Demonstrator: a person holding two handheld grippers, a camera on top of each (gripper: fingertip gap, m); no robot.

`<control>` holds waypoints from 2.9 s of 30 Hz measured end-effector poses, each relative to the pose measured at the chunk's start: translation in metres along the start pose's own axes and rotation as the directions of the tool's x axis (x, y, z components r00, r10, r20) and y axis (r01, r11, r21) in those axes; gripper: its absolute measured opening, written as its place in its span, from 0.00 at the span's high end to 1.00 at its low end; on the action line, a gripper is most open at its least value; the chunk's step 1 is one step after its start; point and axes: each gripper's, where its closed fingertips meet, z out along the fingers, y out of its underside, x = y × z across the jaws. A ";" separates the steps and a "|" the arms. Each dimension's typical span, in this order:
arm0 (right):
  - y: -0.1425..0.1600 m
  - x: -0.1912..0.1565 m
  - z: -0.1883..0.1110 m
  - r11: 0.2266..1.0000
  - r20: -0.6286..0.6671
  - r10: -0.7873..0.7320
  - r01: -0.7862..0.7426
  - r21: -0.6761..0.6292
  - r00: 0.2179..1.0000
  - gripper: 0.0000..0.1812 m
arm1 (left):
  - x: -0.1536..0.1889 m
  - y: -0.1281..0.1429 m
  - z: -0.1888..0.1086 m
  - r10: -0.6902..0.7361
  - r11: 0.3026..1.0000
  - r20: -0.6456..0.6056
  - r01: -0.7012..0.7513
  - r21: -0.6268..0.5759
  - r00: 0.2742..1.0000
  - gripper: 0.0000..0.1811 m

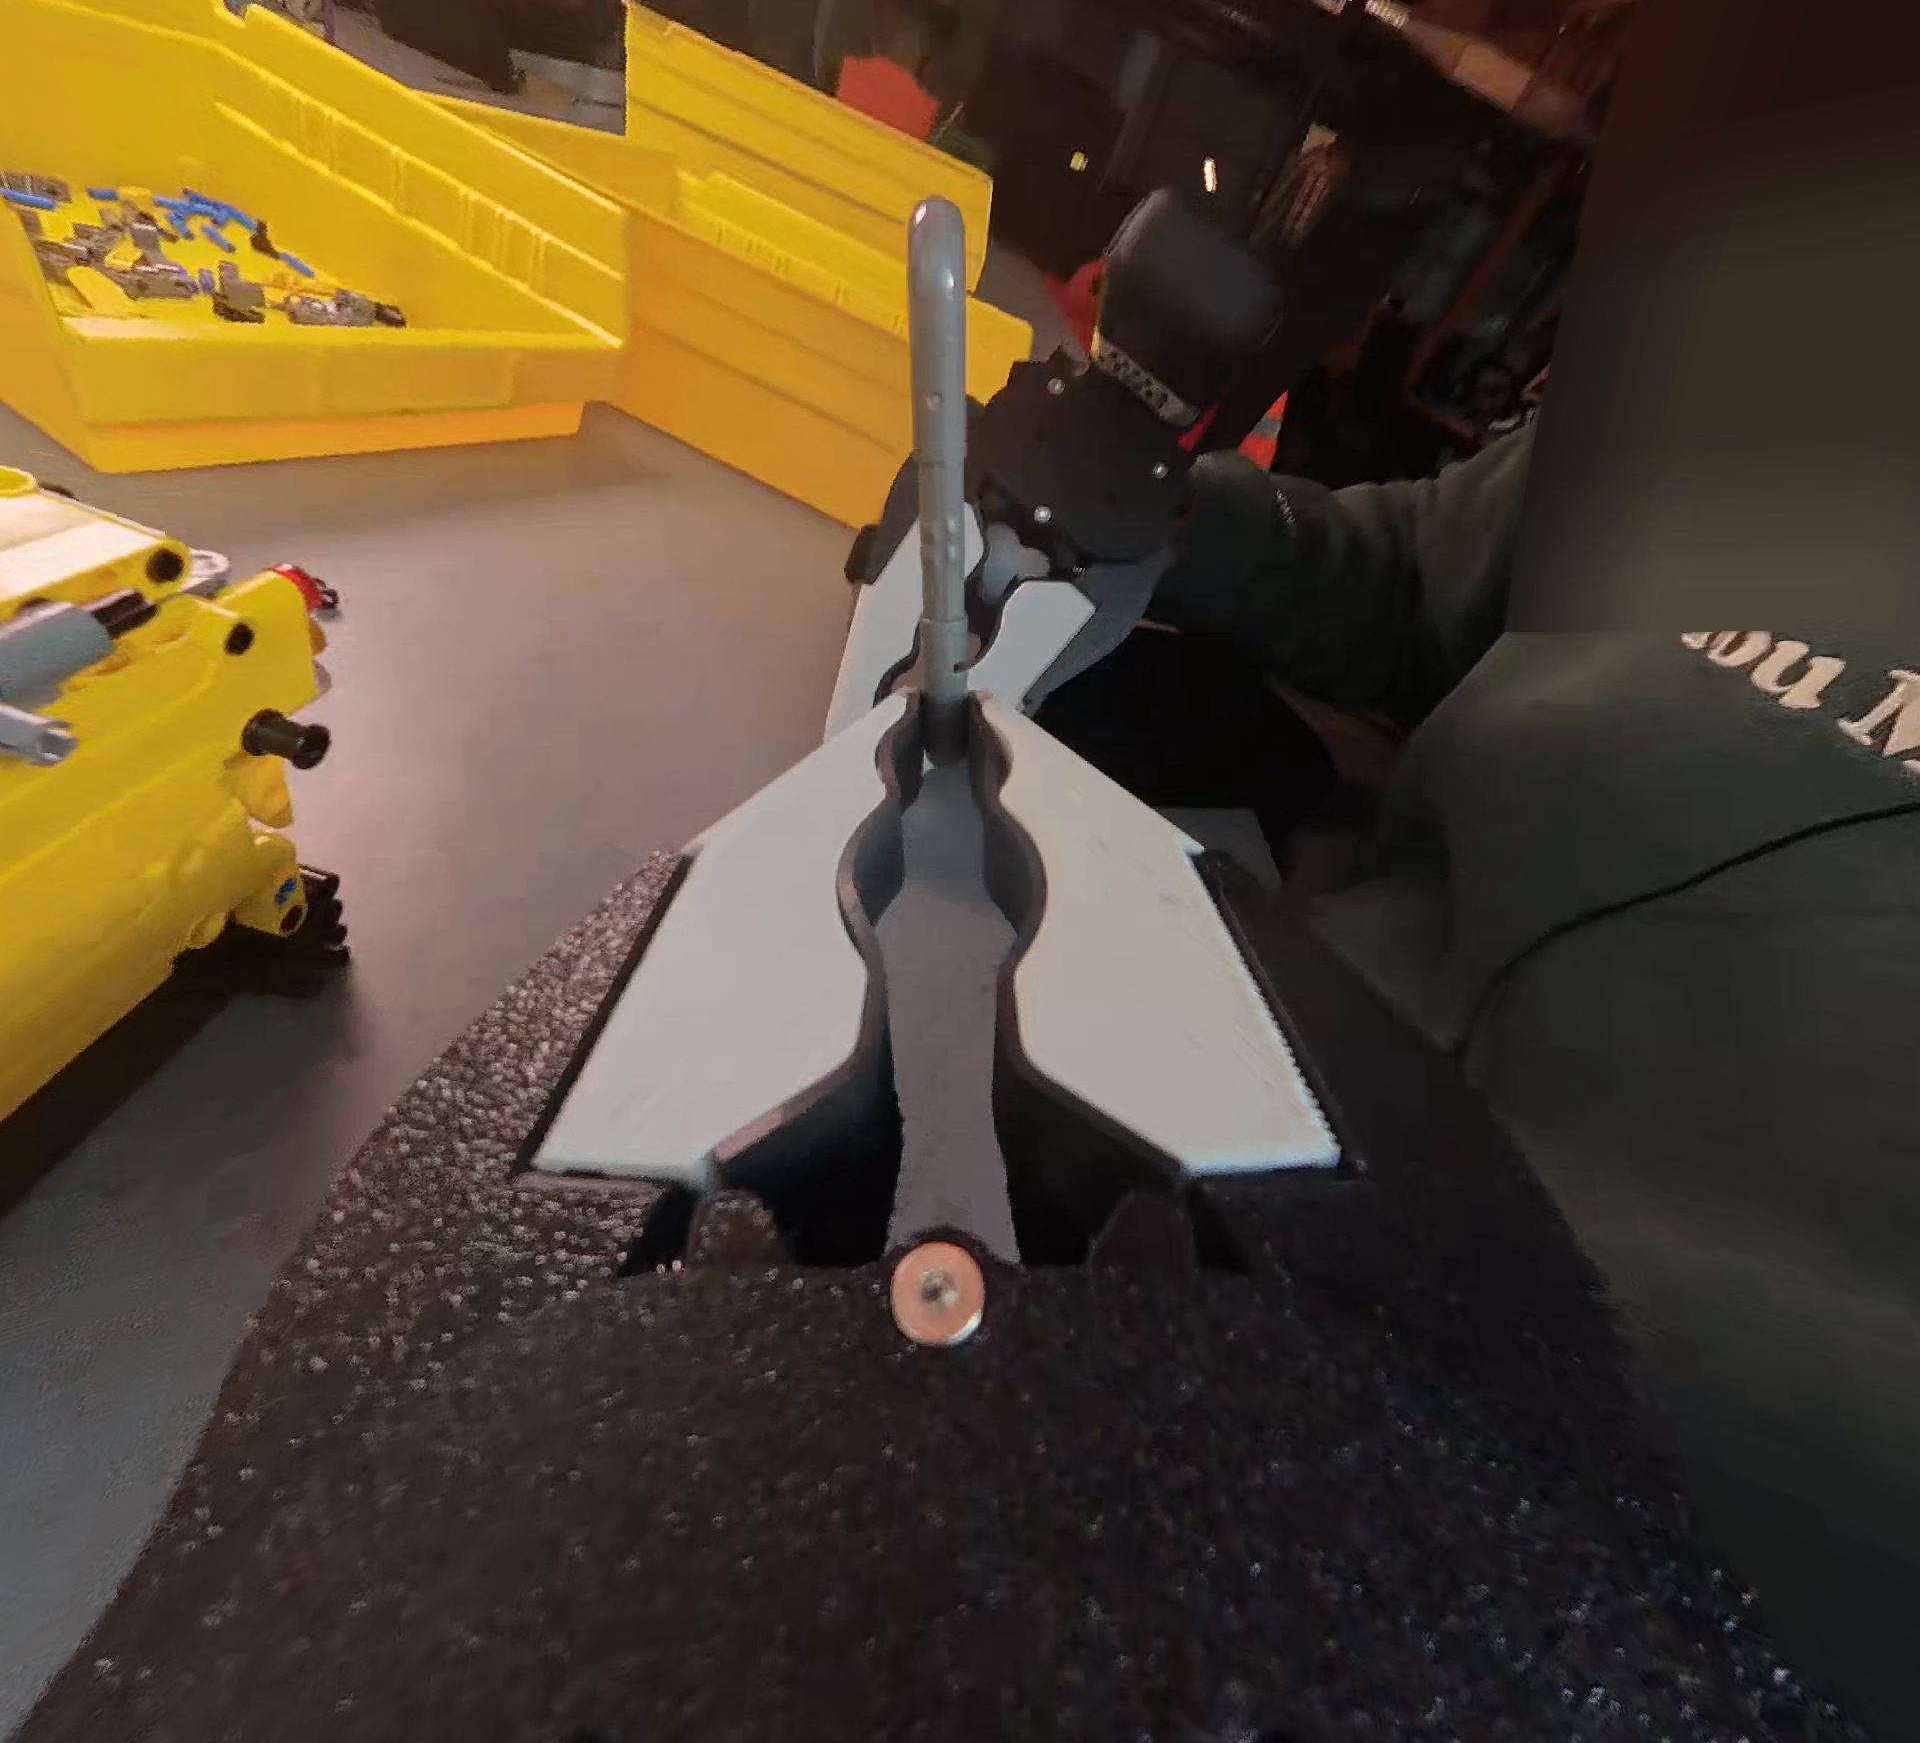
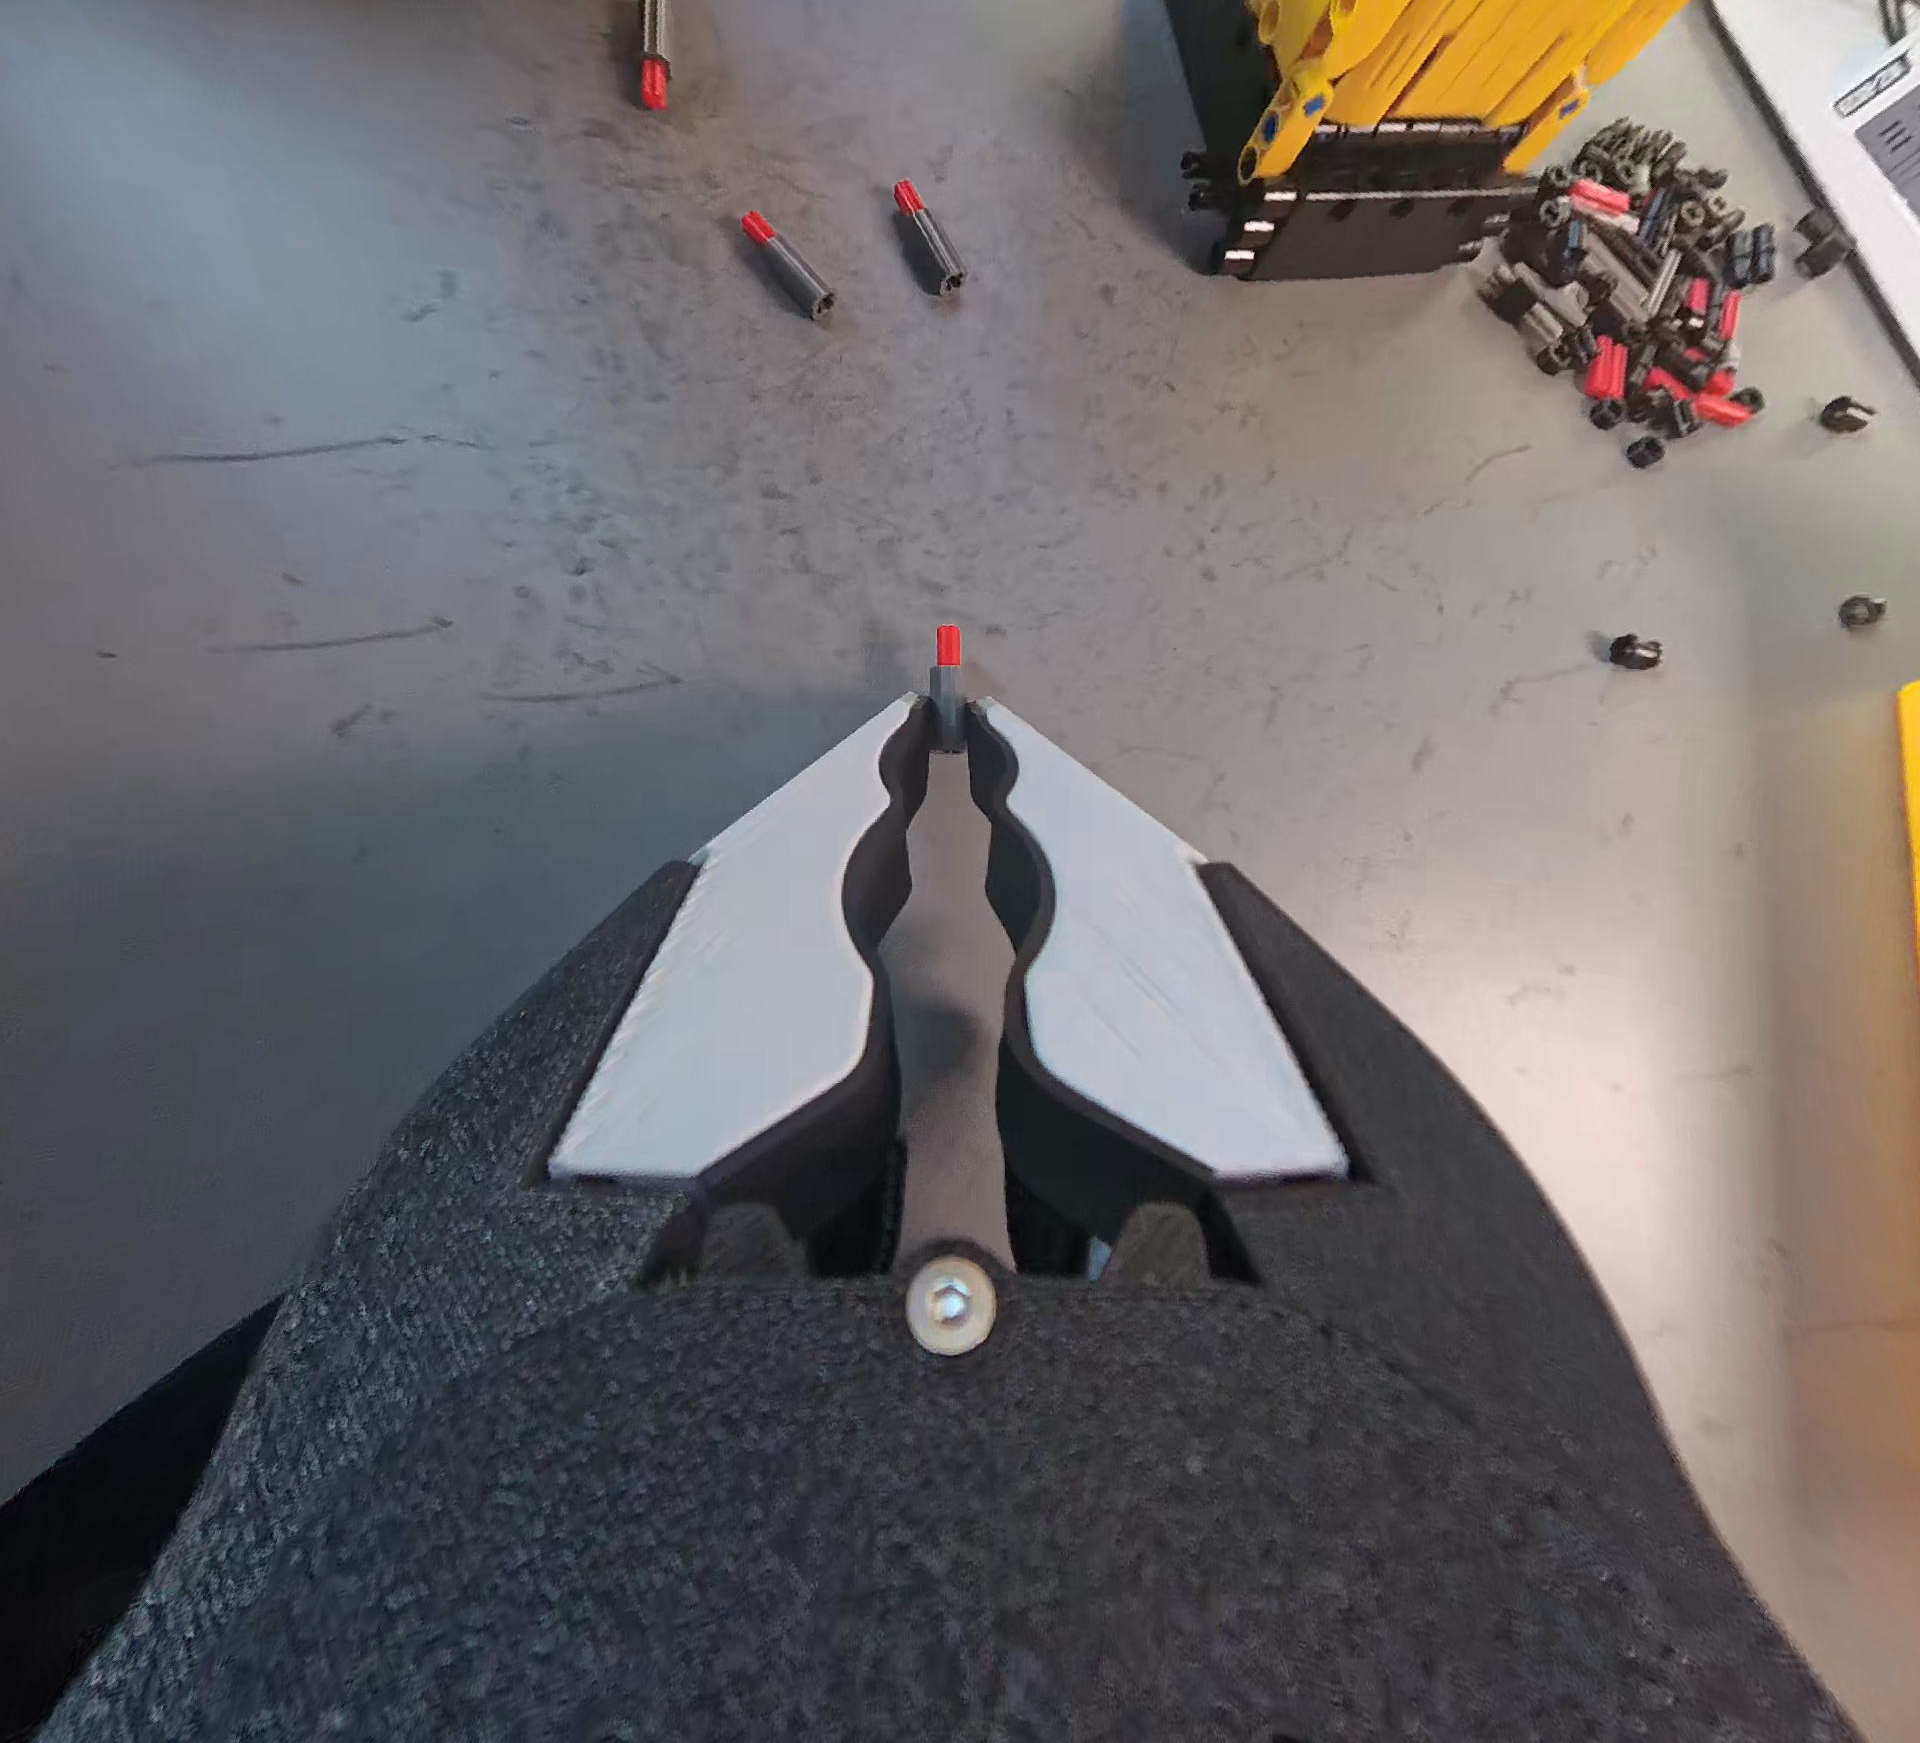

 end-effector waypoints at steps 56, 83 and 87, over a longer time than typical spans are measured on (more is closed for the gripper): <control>-0.010 -0.027 -0.009 0.992 0.238 -0.052 0.078 -0.102 0.970 0.97 | 0.003 0.013 0.008 0.133 0.985 0.113 -0.120 -0.121 0.985 0.96; 0.007 -0.030 -0.005 0.995 0.146 0.094 -0.088 -0.050 0.985 0.97 | -0.002 0.016 0.008 0.070 0.993 0.097 -0.060 -0.105 0.993 0.97; 0.000 -0.030 -0.005 1.000 0.117 0.029 -0.029 -0.001 0.993 0.97 | 0.002 0.004 0.005 -0.022 1.000 0.041 0.023 -0.013 0.999 0.96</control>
